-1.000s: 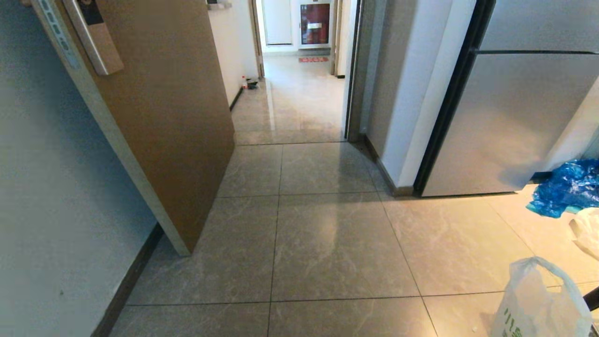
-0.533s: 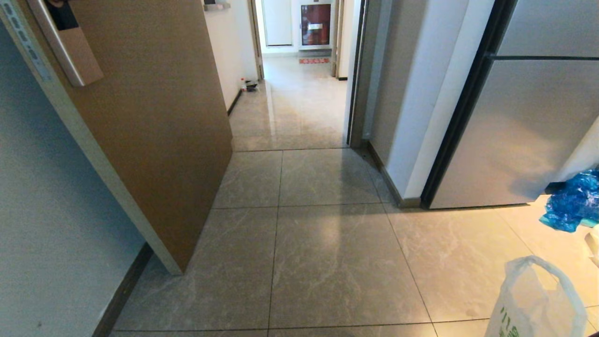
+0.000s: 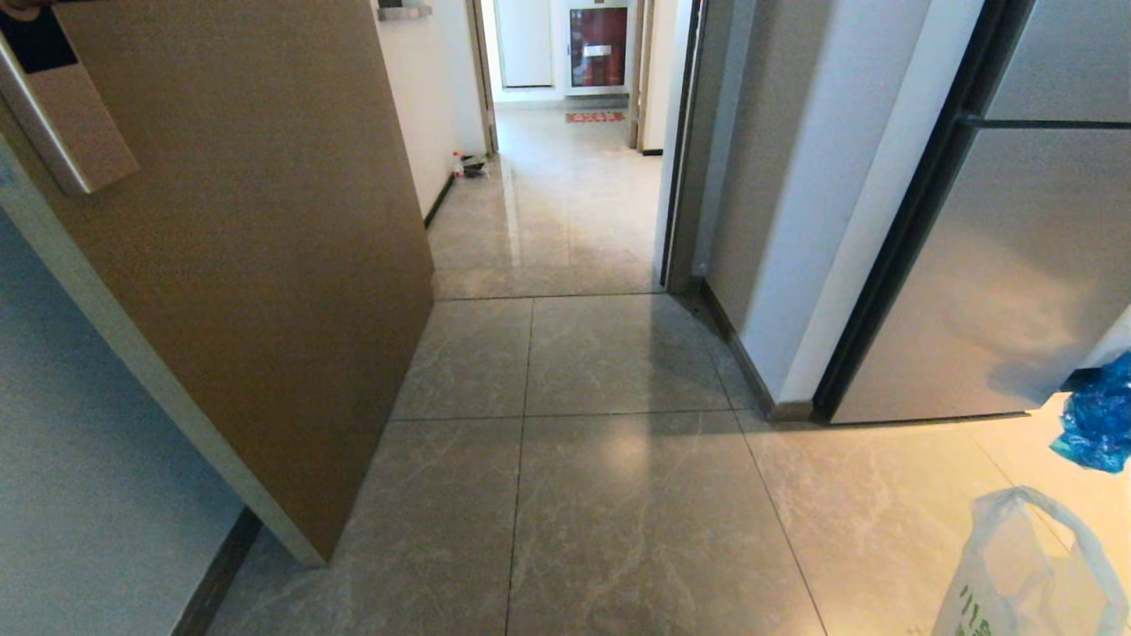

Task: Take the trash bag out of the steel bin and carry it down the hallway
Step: Put the trash bag at the door

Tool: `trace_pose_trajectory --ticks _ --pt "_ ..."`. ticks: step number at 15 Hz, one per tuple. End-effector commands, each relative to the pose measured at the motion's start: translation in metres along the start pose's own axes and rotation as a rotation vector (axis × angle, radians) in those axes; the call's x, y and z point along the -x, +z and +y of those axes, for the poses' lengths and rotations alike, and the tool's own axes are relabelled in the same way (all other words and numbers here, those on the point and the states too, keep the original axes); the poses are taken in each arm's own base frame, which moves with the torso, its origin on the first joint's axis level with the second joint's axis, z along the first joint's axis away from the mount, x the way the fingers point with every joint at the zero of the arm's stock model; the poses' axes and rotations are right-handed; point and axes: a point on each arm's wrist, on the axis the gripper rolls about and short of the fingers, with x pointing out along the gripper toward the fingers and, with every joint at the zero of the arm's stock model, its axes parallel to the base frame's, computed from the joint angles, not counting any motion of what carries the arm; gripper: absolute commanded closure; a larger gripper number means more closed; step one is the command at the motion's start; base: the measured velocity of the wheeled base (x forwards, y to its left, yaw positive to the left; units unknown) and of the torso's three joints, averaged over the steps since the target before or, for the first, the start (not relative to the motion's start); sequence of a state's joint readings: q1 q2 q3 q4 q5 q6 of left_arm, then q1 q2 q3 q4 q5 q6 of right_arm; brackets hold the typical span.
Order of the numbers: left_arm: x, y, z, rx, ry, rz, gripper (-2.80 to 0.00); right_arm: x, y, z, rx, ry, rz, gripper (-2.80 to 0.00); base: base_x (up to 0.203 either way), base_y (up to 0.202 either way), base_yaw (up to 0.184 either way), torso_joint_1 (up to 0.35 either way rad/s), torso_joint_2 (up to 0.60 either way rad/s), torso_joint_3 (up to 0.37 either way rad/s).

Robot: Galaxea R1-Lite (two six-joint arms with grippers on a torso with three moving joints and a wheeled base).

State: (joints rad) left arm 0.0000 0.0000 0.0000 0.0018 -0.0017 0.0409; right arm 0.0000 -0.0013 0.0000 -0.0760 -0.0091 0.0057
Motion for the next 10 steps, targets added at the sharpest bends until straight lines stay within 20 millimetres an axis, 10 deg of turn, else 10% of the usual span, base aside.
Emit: trace_pose_trajectory --ticks 1,10 --pt "-0.0001 -0.0004 0.0 0.001 0.002 0.001 0.0 -0.0018 -0.0085 -0.0001 0.0 -0.002 0.028 0.0 0.19 0.0 0.002 0.002 0.0 0.003" --pt "-0.0001 -0.0004 0.0 0.003 0.002 0.001 0.0 -0.0018 -0.0086 -0.0001 0.0 -0.002 0.03 0.0 0.193 0.0 0.001 0.002 0.0 0.004"
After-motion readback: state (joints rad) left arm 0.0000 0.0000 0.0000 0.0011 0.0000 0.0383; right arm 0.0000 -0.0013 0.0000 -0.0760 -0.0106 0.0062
